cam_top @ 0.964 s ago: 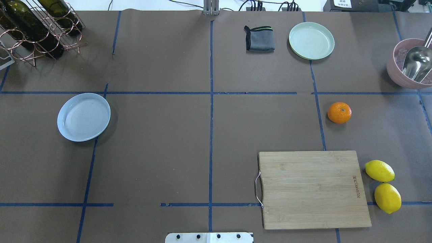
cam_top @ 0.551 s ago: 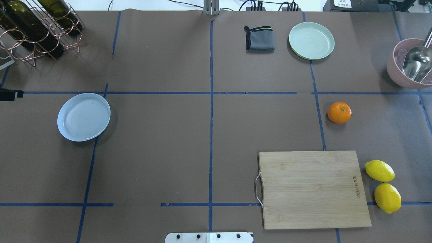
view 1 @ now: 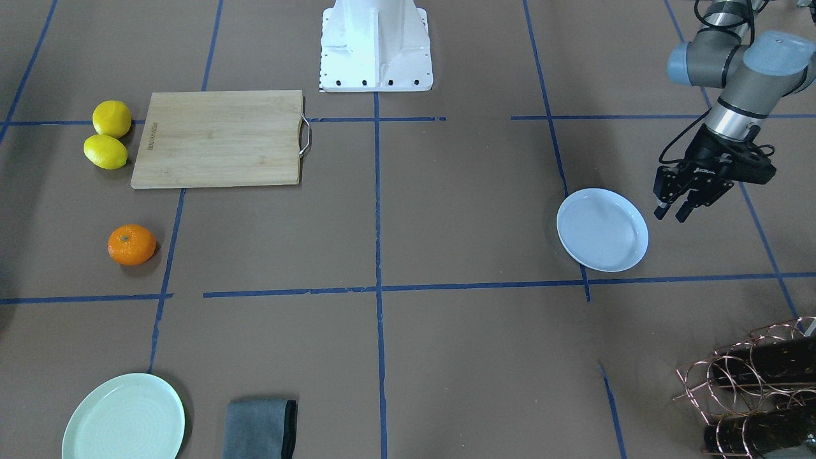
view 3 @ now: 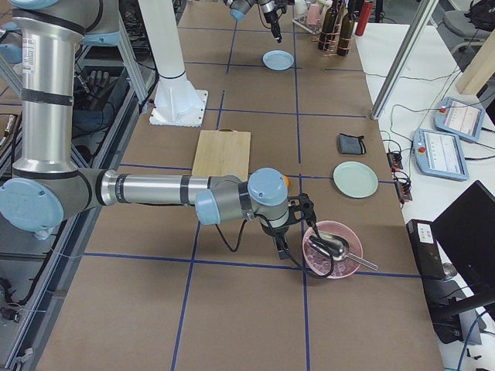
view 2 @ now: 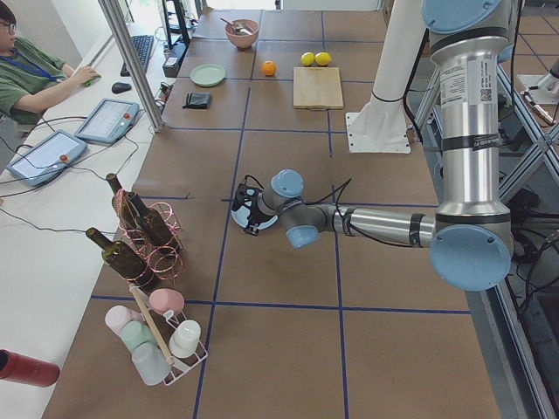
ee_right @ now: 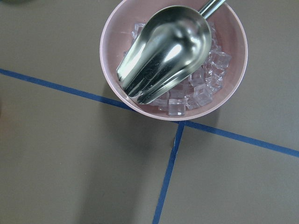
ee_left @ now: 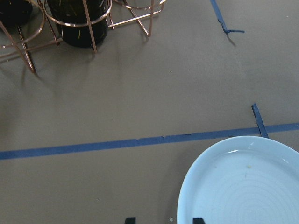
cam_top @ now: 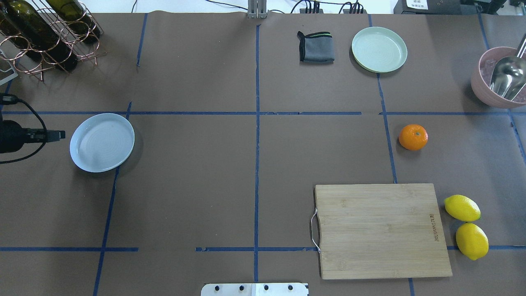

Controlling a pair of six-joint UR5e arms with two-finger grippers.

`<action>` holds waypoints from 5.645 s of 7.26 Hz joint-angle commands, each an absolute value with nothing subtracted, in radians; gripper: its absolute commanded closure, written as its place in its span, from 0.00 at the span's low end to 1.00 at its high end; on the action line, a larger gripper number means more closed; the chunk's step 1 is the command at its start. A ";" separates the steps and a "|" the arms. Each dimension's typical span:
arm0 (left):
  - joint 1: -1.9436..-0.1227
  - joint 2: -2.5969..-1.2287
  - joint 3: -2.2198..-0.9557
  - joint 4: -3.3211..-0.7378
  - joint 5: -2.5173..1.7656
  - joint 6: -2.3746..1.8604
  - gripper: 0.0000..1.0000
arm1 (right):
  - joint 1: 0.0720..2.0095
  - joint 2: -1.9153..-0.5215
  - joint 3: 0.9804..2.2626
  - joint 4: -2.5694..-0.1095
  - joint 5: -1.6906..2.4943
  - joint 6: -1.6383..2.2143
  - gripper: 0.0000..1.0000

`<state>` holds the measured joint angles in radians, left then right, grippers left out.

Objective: Pick orange to plate
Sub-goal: 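Move the left gripper to the edge of the light blue plate, then push the light blue plate with the left gripper toward the table center, then withdraw the left gripper from the plate back toward the rack, then lower the right gripper over the orange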

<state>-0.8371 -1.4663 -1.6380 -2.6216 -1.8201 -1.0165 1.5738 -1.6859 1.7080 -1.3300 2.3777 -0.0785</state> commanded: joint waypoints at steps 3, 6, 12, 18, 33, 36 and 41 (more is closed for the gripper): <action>-0.741 -1.508 -1.569 -2.637 -1.727 -1.123 0.52 | 1.574 -1.687 1.712 -1.330 2.378 -0.078 0.00; -0.741 -1.506 -1.563 -2.637 -1.727 -1.121 0.89 | 1.574 -1.686 1.709 -1.330 2.378 -0.078 0.00; -0.741 -1.610 -1.687 -2.549 -1.815 -1.130 1.00 | 1.574 -1.686 1.704 -1.330 2.378 -0.078 0.00; -0.505 -2.077 -1.548 -2.246 -1.640 -1.362 1.00 | 1.574 -1.689 1.703 -1.330 2.378 -0.078 0.00; -1.375 -1.746 -1.747 -1.590 -2.317 0.008 0.00 | 1.340 -1.511 1.827 -1.333 2.444 0.271 0.00; -1.558 -1.653 -1.585 -1.497 -2.338 0.297 0.00 | 1.215 -1.450 1.833 -1.342 2.301 0.389 0.00; -1.644 -1.522 -1.617 -1.523 -2.411 0.291 0.00 | 0.945 -1.453 1.818 -1.286 2.074 0.645 0.00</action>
<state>-1.6422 -1.5269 -1.6108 -1.5223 -2.4075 0.2924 1.0200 -1.4513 1.8228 -1.3194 2.1415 0.5636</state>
